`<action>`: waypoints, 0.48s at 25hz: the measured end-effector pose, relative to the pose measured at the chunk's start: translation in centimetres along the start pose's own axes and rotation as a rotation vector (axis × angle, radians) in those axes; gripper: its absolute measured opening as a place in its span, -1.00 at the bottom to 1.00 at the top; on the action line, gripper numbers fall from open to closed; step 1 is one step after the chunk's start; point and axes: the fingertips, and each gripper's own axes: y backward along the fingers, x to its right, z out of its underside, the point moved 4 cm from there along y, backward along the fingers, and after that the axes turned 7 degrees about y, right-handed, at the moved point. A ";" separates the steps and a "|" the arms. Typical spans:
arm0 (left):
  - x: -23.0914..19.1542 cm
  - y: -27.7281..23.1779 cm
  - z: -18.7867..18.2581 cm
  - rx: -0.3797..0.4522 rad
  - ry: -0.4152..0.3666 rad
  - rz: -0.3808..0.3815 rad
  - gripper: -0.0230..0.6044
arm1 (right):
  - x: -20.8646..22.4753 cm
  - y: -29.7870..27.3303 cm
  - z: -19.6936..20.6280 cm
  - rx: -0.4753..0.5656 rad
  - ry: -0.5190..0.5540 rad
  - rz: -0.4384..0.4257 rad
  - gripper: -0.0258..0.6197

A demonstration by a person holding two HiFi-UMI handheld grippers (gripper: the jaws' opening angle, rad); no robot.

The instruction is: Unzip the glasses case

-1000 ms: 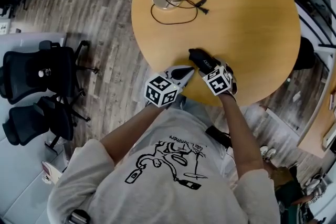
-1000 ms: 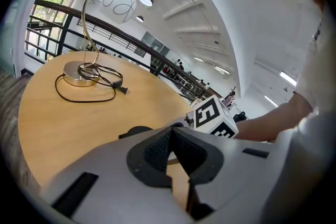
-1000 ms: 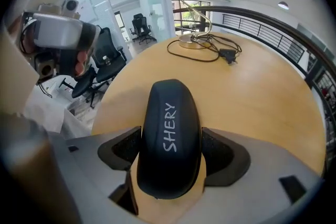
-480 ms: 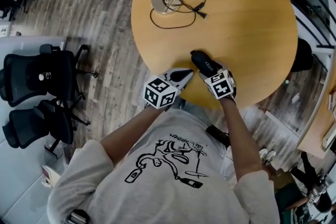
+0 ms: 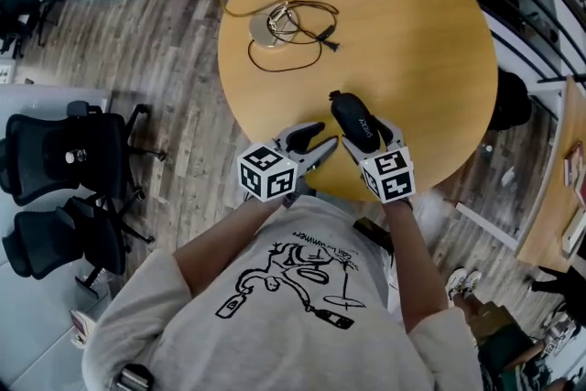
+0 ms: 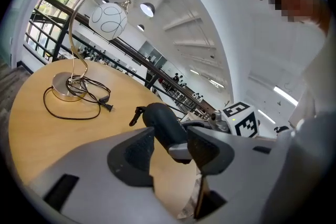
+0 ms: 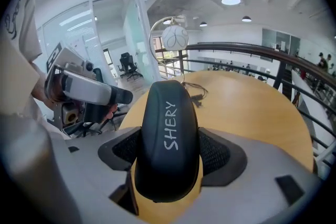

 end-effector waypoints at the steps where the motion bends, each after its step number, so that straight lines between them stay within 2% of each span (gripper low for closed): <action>1: 0.4 -0.2 -0.4 0.011 0.017 0.011 -0.30 | 0.0 0.8 -0.6 0.018 0.006 0.014 0.11; 5: 2.0 -1.0 -1.6 0.043 0.088 0.070 -0.03 | -0.5 3.4 -2.6 0.095 -0.006 0.041 0.12; 9: 3.3 -2.0 -2.6 0.070 0.152 0.125 0.03 | -1.7 4.8 -3.5 0.151 -0.029 0.040 0.11; 12: 4.0 -2.6 -2.9 0.066 0.171 0.150 0.07 | -2.7 5.3 -3.9 0.169 -0.034 0.034 0.12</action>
